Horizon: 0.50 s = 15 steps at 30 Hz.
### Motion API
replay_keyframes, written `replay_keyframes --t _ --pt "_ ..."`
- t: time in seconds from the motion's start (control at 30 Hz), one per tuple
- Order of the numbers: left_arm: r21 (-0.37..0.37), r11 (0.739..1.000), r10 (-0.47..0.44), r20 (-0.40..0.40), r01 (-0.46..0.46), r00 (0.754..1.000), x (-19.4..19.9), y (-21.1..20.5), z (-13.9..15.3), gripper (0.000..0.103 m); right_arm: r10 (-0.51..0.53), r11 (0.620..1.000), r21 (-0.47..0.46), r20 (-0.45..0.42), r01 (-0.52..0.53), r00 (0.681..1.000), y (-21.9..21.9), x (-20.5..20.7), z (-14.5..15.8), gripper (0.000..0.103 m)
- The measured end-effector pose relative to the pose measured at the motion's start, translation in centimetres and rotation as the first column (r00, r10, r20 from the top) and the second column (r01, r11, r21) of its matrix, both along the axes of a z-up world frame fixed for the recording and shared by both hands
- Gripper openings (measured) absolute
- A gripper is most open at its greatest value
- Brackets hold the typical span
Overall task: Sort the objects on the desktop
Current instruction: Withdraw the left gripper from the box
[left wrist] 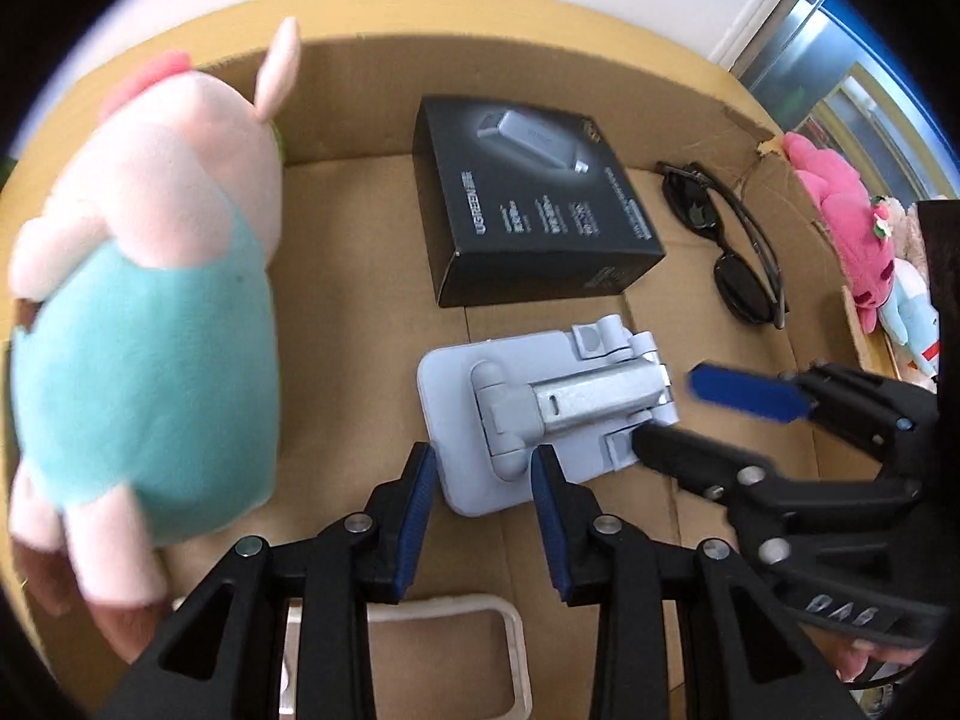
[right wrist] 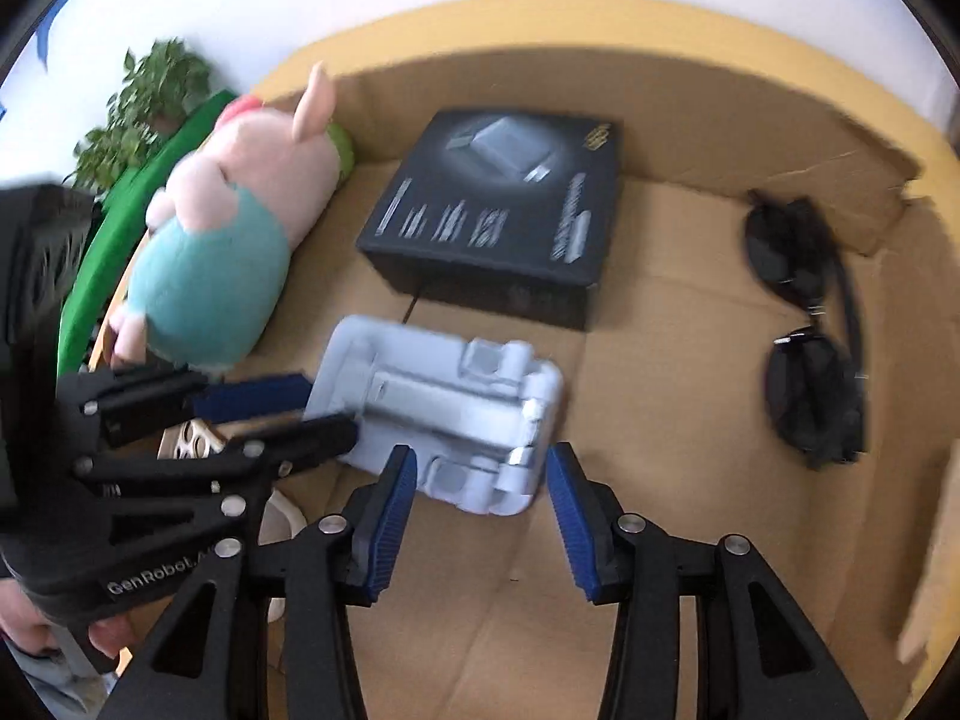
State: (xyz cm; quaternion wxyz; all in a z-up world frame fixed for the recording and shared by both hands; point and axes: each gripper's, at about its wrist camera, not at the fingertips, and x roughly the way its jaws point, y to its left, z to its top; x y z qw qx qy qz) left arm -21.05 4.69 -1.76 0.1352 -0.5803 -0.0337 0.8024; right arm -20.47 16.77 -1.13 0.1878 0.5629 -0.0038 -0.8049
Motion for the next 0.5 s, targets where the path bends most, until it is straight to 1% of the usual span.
replay_keyframes --t 0.03,0.07,0.1,0.13,0.17,0.2,0.23,0.27,0.3,0.33,0.37,0.4,0.43,0.47,0.5 --pt "0.007 1.0 0.006 -0.022 -0.006 1.0 0.3 -0.2 0.7 0.032 -0.014 1.0 -0.002 -0.026 0.014 1.0 0.4 0.8 1.0 0.074" --pt "0.014 1.0 0.012 -0.047 -0.011 0.999 0.9 -0.3 1.7 0.032 -0.024 1.0 -0.008 -0.066 0.023 0.998 0.7 2.0 2.3 0.079" --pt "0.018 1.0 0.017 -0.081 -0.016 0.997 1.7 -0.6 2.8 0.032 -0.027 1.0 -0.011 -0.109 0.026 0.994 0.9 3.4 3.3 0.088" --pt "0.012 1.0 0.022 -0.134 -0.02 0.991 2.8 -0.7 4.3 0.034 -0.029 1.0 -0.011 -0.159 0.027 0.987 1.1 5.0 4.5 0.095" --pt "-0.001 1.0 0.02 -0.186 -0.021 0.982 4.1 -0.7 5.7 0.036 -0.033 0.999 -0.01 -0.211 0.032 0.977 1.3 7.0 5.6 0.098" --pt "-0.014 1.0 0.015 -0.245 -0.019 0.969 5.6 -0.6 7.1 0.043 -0.039 0.999 -0.013 -0.253 0.037 0.967 1.6 8.4 6.6 0.103" --pt "-0.022 1.0 0.011 -0.308 -0.018 0.951 7.3 -0.7 8.5 0.056 -0.049 0.999 -0.02 -0.303 0.045 0.952 2.0 10.3 7.6 0.103" --pt "-0.033 0.999 0.011 -0.391 -0.026 0.92 9.6 -0.8 10.1 0.064 -0.058 0.998 -0.026 -0.336 0.052 0.94 2.0 11.0 8.3 0.103" --pt "-0.042 0.998 0.017 -0.44 -0.039 0.898 11.1 -1.1 10.9 0.078 -0.077 0.997 -0.037 -0.383 0.068 0.92 2.3 13.2 8.7 0.103" --pt "-0.049 0.997 0.029 -0.503 -0.061 0.864 13.2 -1.3 11.8 0.083 -0.09 0.996 -0.034 -0.418 0.083 0.904 2.6 14.2 8.8 0.103" --pt "-0.048 0.996 0.04 -0.544 -0.079 0.838 14.8 -1.5 12.1 0.083 -0.096 0.995 -0.025 -0.441 0.094 0.893 2.8 14.5 8.9 0.103" --pt "-0.041 0.994 0.062 -0.572 -0.103 0.818 16.6 -1.7 12.2 0.083 -0.105 0.993 -0.009 -0.473 0.114 0.875 2.9 15.6 8.4 0.103" --pt "-0.027 0.993 0.081 -0.575 -0.118 0.814 17.6 -1.8 11.9 0.083 -0.122 0.989 0.004 -0.509 0.145 0.852 3.0 16.9 7.7 0.103" --pt "-0.004 0.99 0.111 -0.574 -0.138 0.812 18.7 -2.2 11.3 0.083 -0.132 0.987 0.006 -0.521 0.159 0.843 3.4 17.1 7.7 0.103" --pt "0.006 0.988 0.131 -0.574 -0.156 0.808 19.1 -2.2 10.8 0.083 -0.149 0.984 0.003 -0.529 0.178 0.836 3.6 17.8 7.1 0.103"
